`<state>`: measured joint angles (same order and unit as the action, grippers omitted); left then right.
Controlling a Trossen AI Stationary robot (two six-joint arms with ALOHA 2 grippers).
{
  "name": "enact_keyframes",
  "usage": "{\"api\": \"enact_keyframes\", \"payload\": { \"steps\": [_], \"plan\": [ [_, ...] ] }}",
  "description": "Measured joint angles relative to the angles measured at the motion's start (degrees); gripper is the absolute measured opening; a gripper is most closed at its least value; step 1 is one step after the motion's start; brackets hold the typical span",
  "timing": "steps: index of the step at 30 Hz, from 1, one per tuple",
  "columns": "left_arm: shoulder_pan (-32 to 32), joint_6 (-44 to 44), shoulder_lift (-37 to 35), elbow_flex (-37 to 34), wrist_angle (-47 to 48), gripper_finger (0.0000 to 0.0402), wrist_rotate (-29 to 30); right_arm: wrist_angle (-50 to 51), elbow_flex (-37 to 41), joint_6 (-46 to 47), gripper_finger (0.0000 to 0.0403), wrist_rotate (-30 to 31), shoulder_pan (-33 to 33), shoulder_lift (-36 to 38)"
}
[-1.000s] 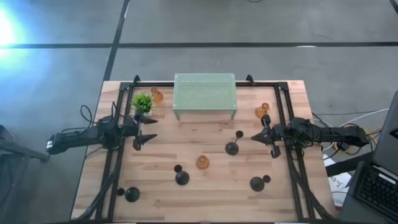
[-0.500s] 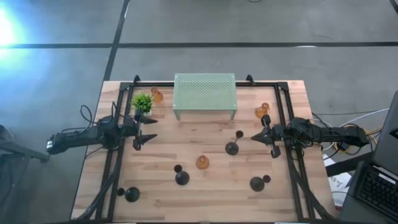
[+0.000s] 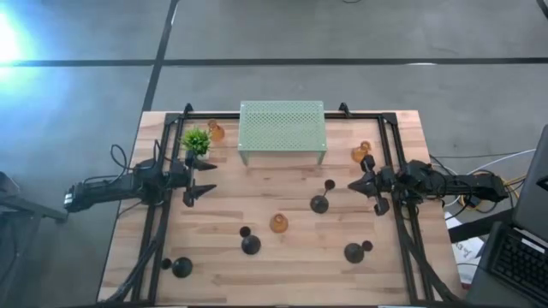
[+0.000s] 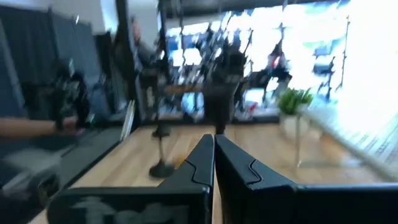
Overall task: Pick & Place candle stick holders
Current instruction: Put the yellow glass candle holder on the shelf
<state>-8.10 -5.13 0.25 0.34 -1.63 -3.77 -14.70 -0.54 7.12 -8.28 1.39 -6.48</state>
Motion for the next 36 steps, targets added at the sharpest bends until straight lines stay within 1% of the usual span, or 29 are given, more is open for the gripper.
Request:
{"api": "enact_keyframes", "payload": {
  "steps": [3, 7, 11, 16, 19, 24, 28, 30, 33, 36],
  "plan": [
    [-0.01, 0.0, 0.0, 0.0, 0.01, 0.0326, 0.0, -3.52, -0.02, -0.23, 0.0008, 2.13, 0.0, 0.04],
    [0.0, 0.0, 0.0, 0.0, 0.02, 0.0326, 0.0, -5.97, -0.02, -1.01, 0.0008, 2.89, 0.0, 0.03],
    [0.0, 0.0, 0.0, 0.0, 0.02, 0.0326, 0.0, -6.43, -0.02, -3.05, 0.0008, 5.37, 0.0, 0.0],
    [0.0, 0.0, 0.0, 0.0, 0.04, 0.0326, 0.0, -6.62, -0.02, -2.86, 0.0008, 5.67, 0.0, 0.02],
    [0.0, 0.0, 0.0, 0.0, 0.04, 0.0326, 0.0, -6.92, -0.02, -4.37, 0.0008, 6.34, 0.0, 0.02],
    [0.0, 0.0, 0.0, 0.0, 0.07, 0.0326, 0.0, -7.19, -0.02, -2.34, 0.0008, 8.84, 0.0, 0.02],
    [-0.02, 0.0, 0.0, 0.0, 0.07, 0.0326, 0.0, -7.32, -0.02, -2.35, 0.0008, 9.33, 0.0, 0.02],
    [0.0, 0.0, 0.0, 0.0, 0.07, 0.0326, 0.0, -9.05, -0.07, -2.9, 0.0008, 10.81, 0.01, 0.0],
    [0.0, 0.0, 0.0, 0.0, 0.09, 0.0326, 0.0, -8.21, -4.01, -5.74, 0.0008, 14.85, 0.0, -0.14],
    [0.0, 0.0, 0.0, 0.0, 0.09, 0.0326, 0.0, 0.4, -13.02, -8.15, 0.0008, 22.4, 0.0, -1.69]
  ]
}}
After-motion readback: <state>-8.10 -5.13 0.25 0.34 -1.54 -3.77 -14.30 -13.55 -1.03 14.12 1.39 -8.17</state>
